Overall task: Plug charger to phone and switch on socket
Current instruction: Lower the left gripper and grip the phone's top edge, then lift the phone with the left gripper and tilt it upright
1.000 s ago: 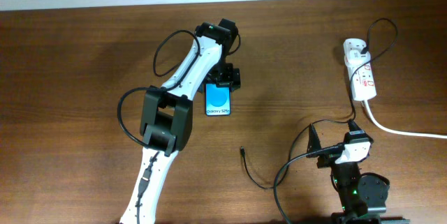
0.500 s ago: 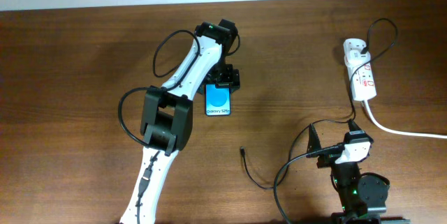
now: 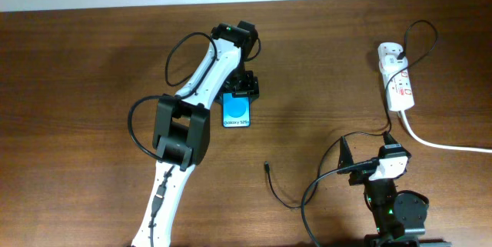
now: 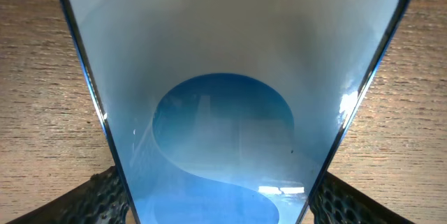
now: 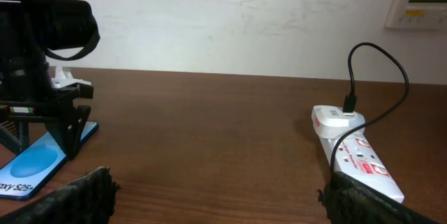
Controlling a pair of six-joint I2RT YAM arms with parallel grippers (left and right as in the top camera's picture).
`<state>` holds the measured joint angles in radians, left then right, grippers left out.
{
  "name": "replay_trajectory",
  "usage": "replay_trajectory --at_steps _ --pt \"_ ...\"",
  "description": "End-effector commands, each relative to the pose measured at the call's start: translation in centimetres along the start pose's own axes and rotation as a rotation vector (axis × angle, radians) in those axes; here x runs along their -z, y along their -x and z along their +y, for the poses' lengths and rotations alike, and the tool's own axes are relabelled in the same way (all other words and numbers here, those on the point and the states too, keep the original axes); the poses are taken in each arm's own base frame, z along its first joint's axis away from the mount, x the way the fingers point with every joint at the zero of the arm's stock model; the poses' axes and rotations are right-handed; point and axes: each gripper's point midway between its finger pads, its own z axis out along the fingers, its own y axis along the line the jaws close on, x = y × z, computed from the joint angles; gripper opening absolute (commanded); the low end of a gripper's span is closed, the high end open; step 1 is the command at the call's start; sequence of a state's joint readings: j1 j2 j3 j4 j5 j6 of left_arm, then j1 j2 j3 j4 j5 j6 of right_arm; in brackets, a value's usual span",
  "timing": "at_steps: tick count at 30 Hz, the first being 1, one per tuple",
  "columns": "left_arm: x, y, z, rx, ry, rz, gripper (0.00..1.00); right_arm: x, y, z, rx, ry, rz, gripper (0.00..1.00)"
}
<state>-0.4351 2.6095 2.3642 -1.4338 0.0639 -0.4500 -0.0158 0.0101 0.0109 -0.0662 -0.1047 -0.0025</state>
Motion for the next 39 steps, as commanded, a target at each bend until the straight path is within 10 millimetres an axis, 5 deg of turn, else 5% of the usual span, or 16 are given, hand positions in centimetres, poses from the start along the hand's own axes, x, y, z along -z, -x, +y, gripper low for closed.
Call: replay_trajectory --at_steps 1,5,14,21,25,31,39 --pt "-2.1 0.0 0.8 0.018 0.023 0.04 0.77 0.0 -0.3 0.1 -0.003 0.005 0.005 0.98" --pt "-1.6 0.1 0.8 0.021 0.02 0.034 0.76 0.0 -0.3 0.1 -0.003 0.005 0.005 0.98" --pt "3.5 1.0 0.2 0.013 -0.013 -0.041 0.75 0.0 -0.3 0.1 -0.003 0.005 0.005 0.98" --pt "4.5 -1.0 0.8 -0.023 0.003 0.033 0.75 0.0 -0.3 0.1 -0.003 0.005 0.005 0.98" --pt "5.2 -3.0 -3.4 -0.207 -0.255 0.121 0.7 0.0 -0.3 0.1 -0.003 0.005 0.005 0.98" --pt "7.3 -3.6 -5.8 -0.223 -0.538 0.182 0.72 0.0 -0.3 0.1 -0.003 0.005 0.005 0.98" --pt "12.7 -2.1 -6.0 -0.104 -0.962 0.237 0.72 0.0 -0.3 0.1 -0.003 0.005 0.005 0.98"
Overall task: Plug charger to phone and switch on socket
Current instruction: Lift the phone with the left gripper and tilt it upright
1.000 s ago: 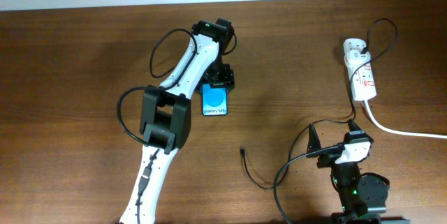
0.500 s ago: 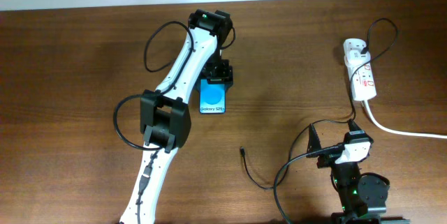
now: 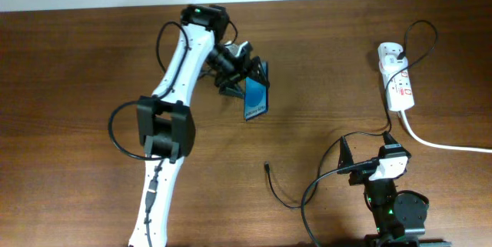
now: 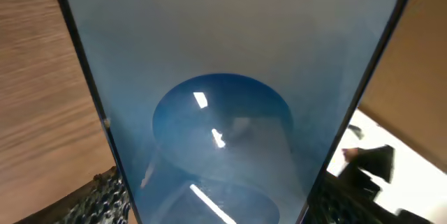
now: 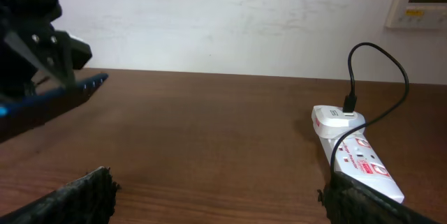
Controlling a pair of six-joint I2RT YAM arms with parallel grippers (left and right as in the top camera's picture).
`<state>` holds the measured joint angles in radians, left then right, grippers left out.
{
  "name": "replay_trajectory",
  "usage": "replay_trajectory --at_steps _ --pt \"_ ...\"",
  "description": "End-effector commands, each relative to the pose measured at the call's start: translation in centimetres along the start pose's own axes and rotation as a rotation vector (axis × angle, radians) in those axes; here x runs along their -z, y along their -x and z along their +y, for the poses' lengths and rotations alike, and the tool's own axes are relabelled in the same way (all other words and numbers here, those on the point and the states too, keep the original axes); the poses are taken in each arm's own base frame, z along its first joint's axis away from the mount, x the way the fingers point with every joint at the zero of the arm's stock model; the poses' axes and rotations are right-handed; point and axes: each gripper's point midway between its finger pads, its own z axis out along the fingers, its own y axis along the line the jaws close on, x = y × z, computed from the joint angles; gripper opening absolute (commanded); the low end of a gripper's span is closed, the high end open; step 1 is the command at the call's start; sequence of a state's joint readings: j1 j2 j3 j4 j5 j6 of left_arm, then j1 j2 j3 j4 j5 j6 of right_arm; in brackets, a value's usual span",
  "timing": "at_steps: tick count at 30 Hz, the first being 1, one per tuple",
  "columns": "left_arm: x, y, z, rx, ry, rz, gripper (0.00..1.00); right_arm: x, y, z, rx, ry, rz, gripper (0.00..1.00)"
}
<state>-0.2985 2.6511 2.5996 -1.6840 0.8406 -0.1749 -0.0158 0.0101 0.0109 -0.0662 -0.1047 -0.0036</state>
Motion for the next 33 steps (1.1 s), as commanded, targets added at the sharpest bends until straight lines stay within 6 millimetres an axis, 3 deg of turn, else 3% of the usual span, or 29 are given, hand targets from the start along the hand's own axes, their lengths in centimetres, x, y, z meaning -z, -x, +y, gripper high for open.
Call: replay_trajectory --at_steps 1,6,14,23,33 --pt "2.7 0.3 -3.3 -0.011 -0.261 -0.009 0.72 0.0 -0.3 0.1 -0.004 0.005 0.005 0.98" --pt "6.1 0.5 -5.5 0.008 -0.505 -0.015 0.72 0.0 -0.3 0.1 -0.004 0.005 0.005 0.98" --pt "9.0 0.0 -8.7 0.027 -0.757 0.026 0.71 0.0 -0.3 0.1 -0.004 0.005 0.005 0.98" --pt "11.7 1.1 -6.6 0.161 -0.78 0.007 0.72 0.0 -0.3 0.1 -0.004 0.005 0.005 0.98" --pt "11.7 1.1 -6.5 0.161 -0.78 0.006 0.73 0.0 -0.3 0.1 -0.004 0.005 0.005 0.98"
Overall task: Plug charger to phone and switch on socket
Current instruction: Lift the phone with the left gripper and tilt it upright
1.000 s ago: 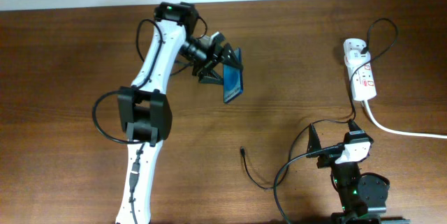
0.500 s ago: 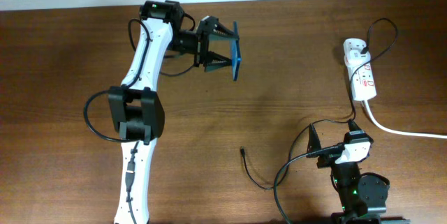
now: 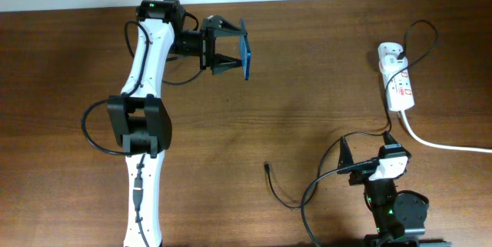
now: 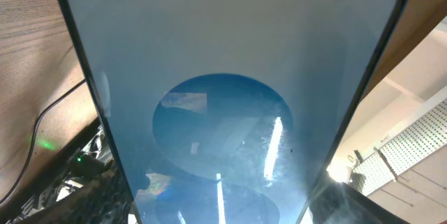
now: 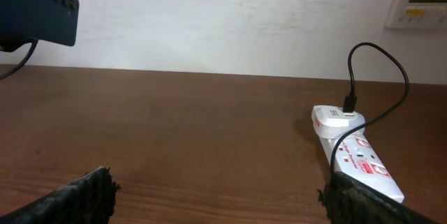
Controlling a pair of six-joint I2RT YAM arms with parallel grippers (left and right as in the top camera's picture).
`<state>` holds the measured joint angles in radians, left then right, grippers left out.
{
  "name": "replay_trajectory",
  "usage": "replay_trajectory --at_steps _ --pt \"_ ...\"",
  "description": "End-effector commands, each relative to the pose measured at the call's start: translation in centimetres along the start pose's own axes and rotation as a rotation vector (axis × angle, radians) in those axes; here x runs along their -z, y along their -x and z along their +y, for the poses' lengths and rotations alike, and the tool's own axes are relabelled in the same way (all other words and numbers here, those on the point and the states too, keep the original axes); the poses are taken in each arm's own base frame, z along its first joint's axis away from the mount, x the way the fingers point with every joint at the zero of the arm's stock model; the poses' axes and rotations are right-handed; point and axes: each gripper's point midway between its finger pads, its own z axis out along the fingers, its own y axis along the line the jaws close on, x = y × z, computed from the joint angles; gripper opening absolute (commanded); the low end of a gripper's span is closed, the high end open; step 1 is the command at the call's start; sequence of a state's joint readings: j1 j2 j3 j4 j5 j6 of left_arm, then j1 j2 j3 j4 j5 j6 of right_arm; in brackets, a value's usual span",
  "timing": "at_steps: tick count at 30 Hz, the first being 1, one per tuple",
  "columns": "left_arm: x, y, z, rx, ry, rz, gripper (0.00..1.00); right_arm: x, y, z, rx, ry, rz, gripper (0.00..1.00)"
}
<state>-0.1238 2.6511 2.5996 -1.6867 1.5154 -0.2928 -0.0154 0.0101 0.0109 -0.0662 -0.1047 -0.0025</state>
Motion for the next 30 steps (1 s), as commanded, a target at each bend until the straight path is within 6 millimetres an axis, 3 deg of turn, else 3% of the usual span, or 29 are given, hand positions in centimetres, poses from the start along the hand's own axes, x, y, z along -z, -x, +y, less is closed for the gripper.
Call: replay_trajectory --at_steps 1,30 --pt "0.27 -0.38 -1.52 -0.019 -0.059 0.013 0.73 -0.01 -0.26 0.14 -0.003 0.004 0.005 0.98" --pt "0.27 -0.38 -1.51 0.012 -0.058 0.014 0.74 -0.01 -0.26 0.14 -0.003 0.004 0.005 0.98"
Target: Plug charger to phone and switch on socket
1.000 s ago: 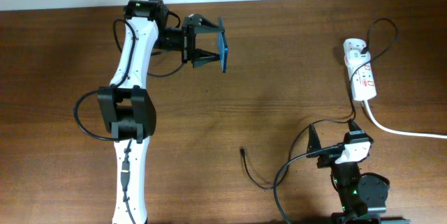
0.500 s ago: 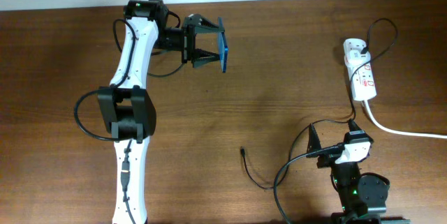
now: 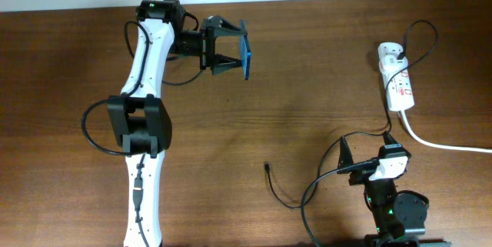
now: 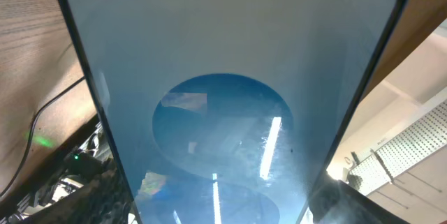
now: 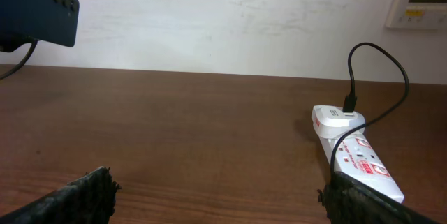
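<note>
My left gripper (image 3: 234,49) is shut on the blue phone (image 3: 246,50), holding it on edge in the air above the far middle of the table. The phone's lit screen (image 4: 223,91) fills the left wrist view, and its dark back (image 5: 38,11) shows at the top left of the right wrist view. The black charger cable's free plug (image 3: 266,167) lies on the table near the front middle. The white socket strip (image 3: 398,85) lies at the far right with the charger adapter (image 5: 336,117) plugged in. My right gripper (image 5: 216,203) rests open at the front right, nothing between its fingers.
The strip's white mains lead (image 3: 446,145) runs off to the right edge. The black cable loops (image 3: 307,193) round the right arm's base (image 3: 393,208). A white wall (image 5: 223,21) stands behind the table, with a wall controller at its right.
At first the phone lay flat on the table with my left gripper shut on it. Then it was lifted and tilted on edge above the table. Later it hung higher and farther back, screen vertical, where it stays. The right arm has not moved.
</note>
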Controlling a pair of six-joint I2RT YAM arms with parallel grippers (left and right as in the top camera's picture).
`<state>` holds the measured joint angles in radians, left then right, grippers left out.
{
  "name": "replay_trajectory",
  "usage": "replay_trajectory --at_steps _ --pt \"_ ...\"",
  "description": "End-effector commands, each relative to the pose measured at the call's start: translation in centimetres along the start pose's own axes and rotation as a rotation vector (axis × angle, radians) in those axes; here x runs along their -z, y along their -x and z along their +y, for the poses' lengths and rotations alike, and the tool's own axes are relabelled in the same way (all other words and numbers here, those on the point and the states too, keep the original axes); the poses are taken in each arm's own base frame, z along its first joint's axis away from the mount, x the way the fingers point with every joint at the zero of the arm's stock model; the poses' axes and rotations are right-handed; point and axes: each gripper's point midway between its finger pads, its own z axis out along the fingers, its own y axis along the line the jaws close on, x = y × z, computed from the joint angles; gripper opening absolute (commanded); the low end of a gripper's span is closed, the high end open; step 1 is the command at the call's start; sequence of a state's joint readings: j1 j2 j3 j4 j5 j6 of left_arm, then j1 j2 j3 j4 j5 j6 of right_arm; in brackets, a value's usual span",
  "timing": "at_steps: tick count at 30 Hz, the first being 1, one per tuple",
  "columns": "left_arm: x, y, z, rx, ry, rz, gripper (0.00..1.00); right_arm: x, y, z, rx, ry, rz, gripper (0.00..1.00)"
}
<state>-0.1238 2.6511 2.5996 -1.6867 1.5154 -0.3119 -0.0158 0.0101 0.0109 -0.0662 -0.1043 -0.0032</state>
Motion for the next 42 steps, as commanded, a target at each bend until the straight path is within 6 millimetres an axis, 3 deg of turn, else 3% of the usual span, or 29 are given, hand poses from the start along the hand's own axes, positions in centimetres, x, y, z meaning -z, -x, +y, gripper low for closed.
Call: replay_trajectory --at_steps 1,6,7,9,12,14,16,18,20,23,24,26,28,29,30,31,33,35,37,38,40,42 --pt "0.3 -0.4 -1.5 -0.008 -0.058 0.014 0.73 0.0 -0.3 0.2 -0.004 0.005 0.005 0.98" --pt "0.3 -0.4 -1.5 -0.008 -0.058 0.014 0.73 0.0 0.0 0.6 -0.013 0.029 -0.004 0.98" --pt "0.3 -0.4 -1.5 -0.008 -0.058 0.014 0.73 0.1 0.1 1.9 -0.052 0.11 -0.008 0.98" --pt "0.3 -0.4 -1.5 -0.008 -0.058 0.014 0.73 1.4 0.5 7.0 -0.247 0.413 0.026 0.98" --pt "0.2 -0.4 -1.5 -0.008 -0.058 0.014 0.74 2.5 5.0 8.0 -0.316 0.513 -0.13 0.98" --pt "0.3 -0.4 -1.5 -0.008 -0.058 0.014 0.73 4.7 10.5 8.2 -0.222 0.554 -0.382 0.98" --pt "0.2 -0.4 -1.5 -0.008 -0.058 0.014 0.73 6.9 14.7 8.0 -0.17 0.553 -0.544 0.99" --pt "0.2 -0.4 -1.5 -0.008 -0.058 0.014 0.73 7.7 18.2 6.9 -0.175 0.479 -0.58 0.98" --pt "0.3 -0.4 -1.5 -0.008 -0.058 0.014 0.73 6.8 20.5 6.8 -0.112 0.418 -0.424 0.98" --pt "0.3 -0.4 -1.5 -0.007 -0.058 0.014 0.73 2.4 20.6 6.3 -0.174 0.365 0.073 0.98" --pt "0.2 -0.4 -1.5 -0.007 -0.058 0.015 0.73 1.8 21.1 6.8 -0.202 0.39 0.166 0.98" --pt "0.3 -0.4 -1.5 -0.007 -0.058 0.013 0.73 0.9 21.8 9.5 -0.265 0.574 0.303 0.98" --pt "0.3 -0.4 -1.5 -0.008 -0.058 0.013 0.73 1.1 22.4 13.3 -0.345 0.903 0.381 0.98" --pt "0.3 -0.4 -1.5 -0.007 -0.058 0.013 0.73 0.6 22.4 14.1 -0.372 1.009 0.398 0.98" --pt "0.3 -0.4 -1.5 -0.008 -0.058 0.013 0.72 -1.2 21.1 14.1 -0.449 1.014 0.473 0.96" --pt "0.3 -0.4 -1.5 -0.006 -0.058 0.014 0.73 -2.9 19.4 13.6 -0.496 0.937 0.539 0.87" --pt "0.3 -0.4 -1.5 0.009 -0.058 0.014 0.73 -6.1 14.5 11.6 -0.467 0.61 0.676 0.86" --pt "0.3 -0.4 -1.5 0.012 -0.058 0.014 0.72 -7.0 11.6 10.4 -0.368 0.337 0.753 0.87" --pt "0.3 -0.4 -1.5 0.016 -0.058 0.014 0.72 -7.3 11.1 10.5 -0.29 0.187 0.773 0.82" --pt "0.3 -0.4 -1.5 0.019 -0.058 0.015 0.73 -7.7 11.6 11.9 -0.258 0.158 0.777 0.73" --pt "0.3 -0.4 -1.5 0.024 -0.058 0.015 0.73 -9.0 12.7 15.4 -0.218 0.223 0.783 0.77" --pt "0.3 -0.4 -1.5 0.034 -0.058 0.015 0.73 -10.3 13.1 17.6 -0.197 0.253 0.802 0.77"
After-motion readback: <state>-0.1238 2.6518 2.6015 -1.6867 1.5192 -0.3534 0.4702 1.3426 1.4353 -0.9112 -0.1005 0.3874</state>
